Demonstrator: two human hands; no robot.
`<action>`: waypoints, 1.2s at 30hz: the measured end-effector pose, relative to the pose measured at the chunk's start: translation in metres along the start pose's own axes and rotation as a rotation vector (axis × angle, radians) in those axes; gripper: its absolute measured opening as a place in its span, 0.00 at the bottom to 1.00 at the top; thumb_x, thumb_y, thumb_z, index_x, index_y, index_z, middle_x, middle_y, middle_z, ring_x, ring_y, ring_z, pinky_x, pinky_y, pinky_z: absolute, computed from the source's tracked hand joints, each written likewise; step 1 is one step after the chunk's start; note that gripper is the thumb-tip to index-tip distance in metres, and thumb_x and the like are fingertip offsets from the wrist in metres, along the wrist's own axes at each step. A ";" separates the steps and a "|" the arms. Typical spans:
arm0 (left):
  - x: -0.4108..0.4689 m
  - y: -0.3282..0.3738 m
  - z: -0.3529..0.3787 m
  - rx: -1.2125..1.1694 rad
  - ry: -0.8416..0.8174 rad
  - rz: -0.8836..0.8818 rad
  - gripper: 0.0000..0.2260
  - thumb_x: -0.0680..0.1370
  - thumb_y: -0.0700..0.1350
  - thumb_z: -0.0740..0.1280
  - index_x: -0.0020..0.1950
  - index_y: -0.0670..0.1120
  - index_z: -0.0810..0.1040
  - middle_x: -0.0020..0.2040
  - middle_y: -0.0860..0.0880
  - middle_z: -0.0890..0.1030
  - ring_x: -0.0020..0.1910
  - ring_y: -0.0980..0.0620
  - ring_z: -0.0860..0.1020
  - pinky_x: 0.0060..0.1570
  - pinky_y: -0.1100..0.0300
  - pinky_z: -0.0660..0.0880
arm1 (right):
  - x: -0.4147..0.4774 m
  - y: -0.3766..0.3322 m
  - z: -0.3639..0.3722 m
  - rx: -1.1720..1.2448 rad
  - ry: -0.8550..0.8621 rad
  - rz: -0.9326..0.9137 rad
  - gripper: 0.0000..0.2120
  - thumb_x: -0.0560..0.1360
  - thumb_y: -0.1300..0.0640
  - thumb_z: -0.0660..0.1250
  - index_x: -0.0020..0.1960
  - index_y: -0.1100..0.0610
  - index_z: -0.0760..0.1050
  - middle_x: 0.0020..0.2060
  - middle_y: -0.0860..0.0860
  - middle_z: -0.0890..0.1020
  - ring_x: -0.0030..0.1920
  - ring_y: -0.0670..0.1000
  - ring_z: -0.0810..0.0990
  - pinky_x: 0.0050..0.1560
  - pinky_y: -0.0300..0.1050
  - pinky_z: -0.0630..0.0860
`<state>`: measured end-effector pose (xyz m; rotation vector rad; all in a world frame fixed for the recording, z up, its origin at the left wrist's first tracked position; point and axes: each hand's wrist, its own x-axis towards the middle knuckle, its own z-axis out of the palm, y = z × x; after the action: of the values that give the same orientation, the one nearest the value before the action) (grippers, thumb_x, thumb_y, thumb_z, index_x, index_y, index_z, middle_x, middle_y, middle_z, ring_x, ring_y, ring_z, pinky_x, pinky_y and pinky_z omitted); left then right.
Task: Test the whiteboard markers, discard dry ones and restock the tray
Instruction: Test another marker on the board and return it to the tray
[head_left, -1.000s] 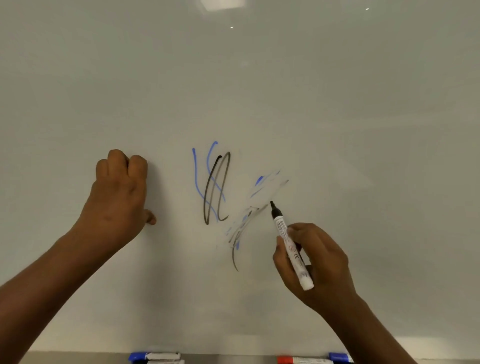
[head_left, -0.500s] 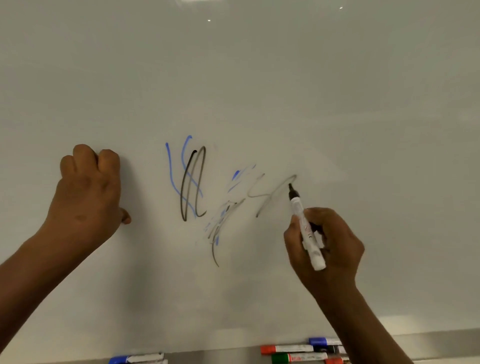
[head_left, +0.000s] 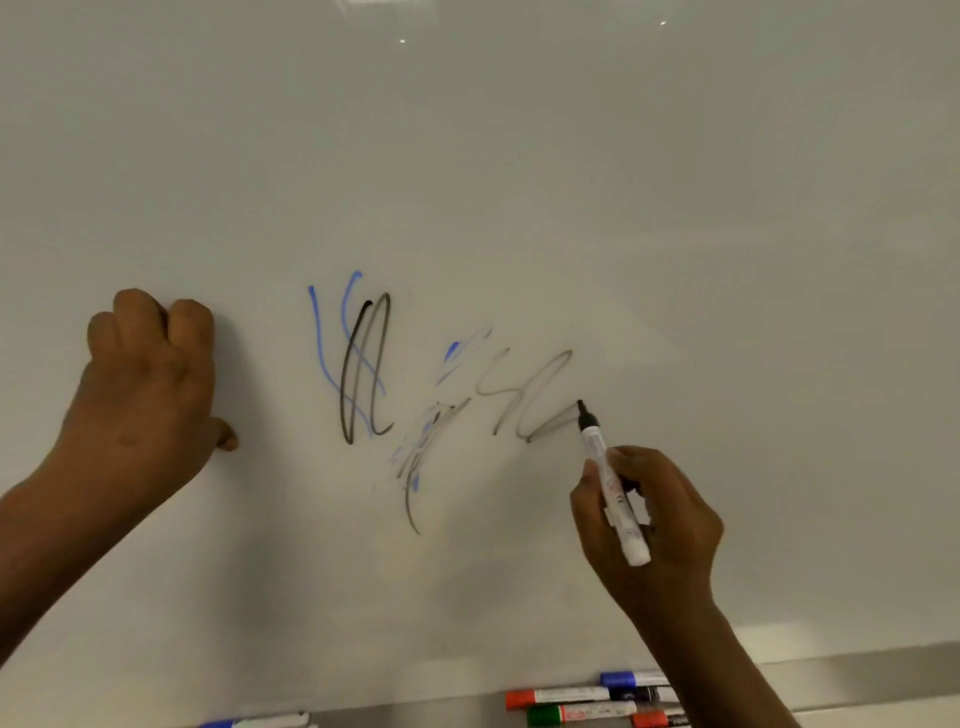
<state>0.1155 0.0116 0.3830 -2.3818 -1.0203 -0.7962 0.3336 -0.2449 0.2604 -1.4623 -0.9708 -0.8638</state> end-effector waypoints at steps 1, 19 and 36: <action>-0.001 0.001 -0.002 0.001 0.002 0.001 0.44 0.39 0.40 0.85 0.48 0.36 0.65 0.43 0.35 0.67 0.39 0.39 0.66 0.32 0.47 0.66 | 0.004 0.000 -0.002 -0.010 0.059 0.022 0.06 0.70 0.62 0.70 0.38 0.66 0.77 0.32 0.54 0.79 0.32 0.45 0.73 0.36 0.29 0.71; -0.010 0.007 -0.016 -0.059 0.018 -0.008 0.41 0.42 0.39 0.84 0.49 0.36 0.69 0.45 0.33 0.69 0.40 0.36 0.68 0.34 0.49 0.65 | -0.059 0.005 -0.006 0.044 -0.238 0.238 0.05 0.71 0.58 0.69 0.40 0.57 0.74 0.29 0.49 0.75 0.29 0.47 0.73 0.30 0.37 0.71; -0.174 0.082 -0.001 -0.934 -0.529 -0.393 0.09 0.73 0.40 0.72 0.49 0.51 0.78 0.47 0.50 0.83 0.49 0.53 0.81 0.55 0.52 0.77 | -0.083 -0.064 -0.040 0.705 -0.549 0.839 0.05 0.65 0.58 0.75 0.38 0.51 0.80 0.35 0.55 0.85 0.32 0.55 0.84 0.32 0.50 0.82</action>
<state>0.0788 -0.1303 0.2579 -3.3595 -1.6214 -0.9366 0.2422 -0.2907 0.2141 -1.2896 -0.7967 0.4818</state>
